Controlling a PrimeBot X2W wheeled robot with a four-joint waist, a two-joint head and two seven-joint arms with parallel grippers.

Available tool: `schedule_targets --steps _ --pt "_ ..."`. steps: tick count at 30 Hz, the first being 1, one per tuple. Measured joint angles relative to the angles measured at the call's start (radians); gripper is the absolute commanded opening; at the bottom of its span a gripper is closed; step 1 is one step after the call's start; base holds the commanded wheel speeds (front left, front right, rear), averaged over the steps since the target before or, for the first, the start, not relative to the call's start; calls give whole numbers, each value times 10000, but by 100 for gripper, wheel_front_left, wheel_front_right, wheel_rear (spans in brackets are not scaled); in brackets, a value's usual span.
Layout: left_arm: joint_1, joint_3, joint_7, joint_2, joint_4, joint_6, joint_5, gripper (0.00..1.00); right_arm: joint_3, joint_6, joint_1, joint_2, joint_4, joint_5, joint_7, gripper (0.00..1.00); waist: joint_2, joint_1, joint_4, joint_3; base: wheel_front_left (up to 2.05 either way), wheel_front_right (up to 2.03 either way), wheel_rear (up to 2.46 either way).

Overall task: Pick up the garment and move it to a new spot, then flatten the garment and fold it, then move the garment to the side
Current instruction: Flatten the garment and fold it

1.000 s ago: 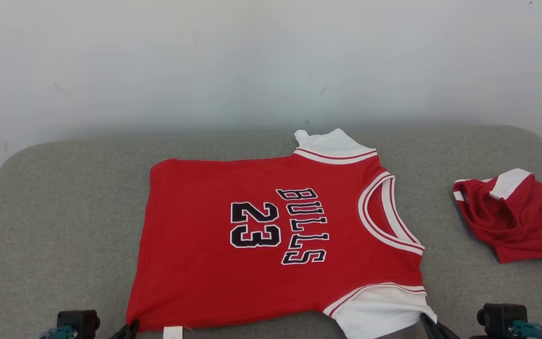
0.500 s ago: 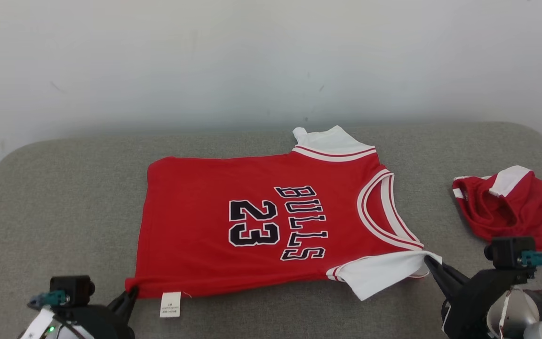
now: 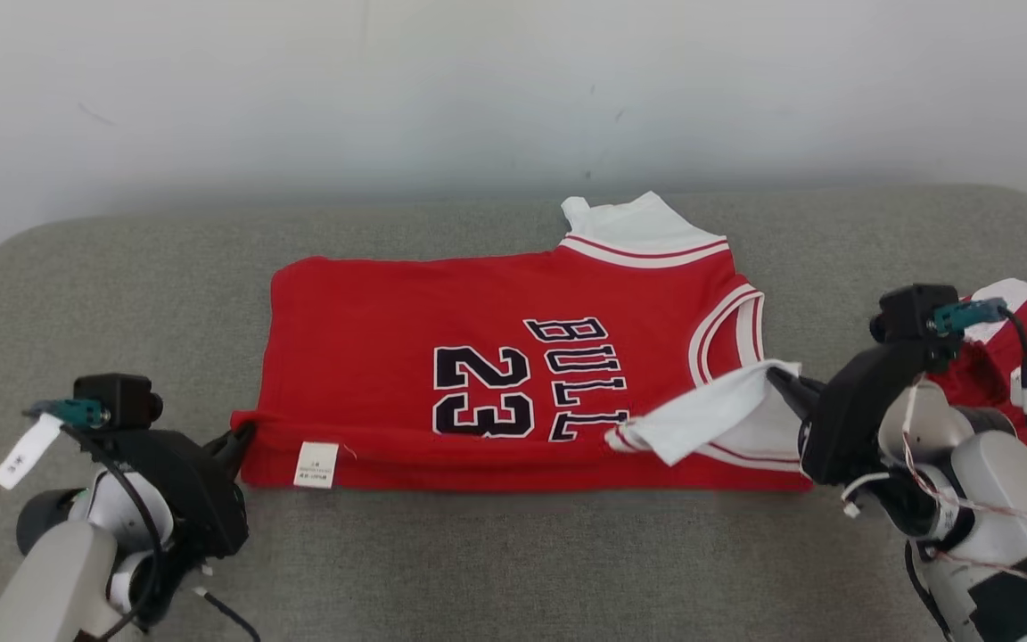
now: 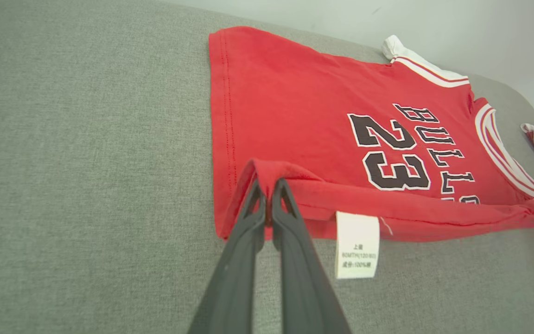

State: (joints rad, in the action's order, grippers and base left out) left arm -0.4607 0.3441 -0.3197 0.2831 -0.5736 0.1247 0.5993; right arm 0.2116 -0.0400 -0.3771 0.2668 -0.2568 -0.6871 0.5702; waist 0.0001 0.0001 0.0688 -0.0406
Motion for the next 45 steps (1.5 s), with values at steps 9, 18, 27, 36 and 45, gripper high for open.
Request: schedule_targets --steps 9,18,27,36,45 --pt "-1297 96 -757 117 -905 0 690 0 464 -98 -2473 -545 -1971 320 407 0 0 0 -41 -836 0 0 0" --pt "-2034 445 -995 207 -1578 0 1064 0 593 -198 -3888 -892 -3578 683 127 0 0 0 -101 -1501 0 0 0" --pt "-2307 817 -750 178 -2203 0 1189 100 723 58 -4396 -1181 -4736 894 -880 100 1 -1 -43 -1713 0 0 0" --pt "-2412 1097 -82 69 -2531 0 1204 100 731 679 -4405 -1091 -5352 928 -1964 100 0 -1 -16 -1364 0 0 0" --pt "-506 1335 2253 221 -1852 0 625 100 892 1164 -2301 -604 -4849 1218 -3519 100 0 -3 -70 -608 0 0 0"
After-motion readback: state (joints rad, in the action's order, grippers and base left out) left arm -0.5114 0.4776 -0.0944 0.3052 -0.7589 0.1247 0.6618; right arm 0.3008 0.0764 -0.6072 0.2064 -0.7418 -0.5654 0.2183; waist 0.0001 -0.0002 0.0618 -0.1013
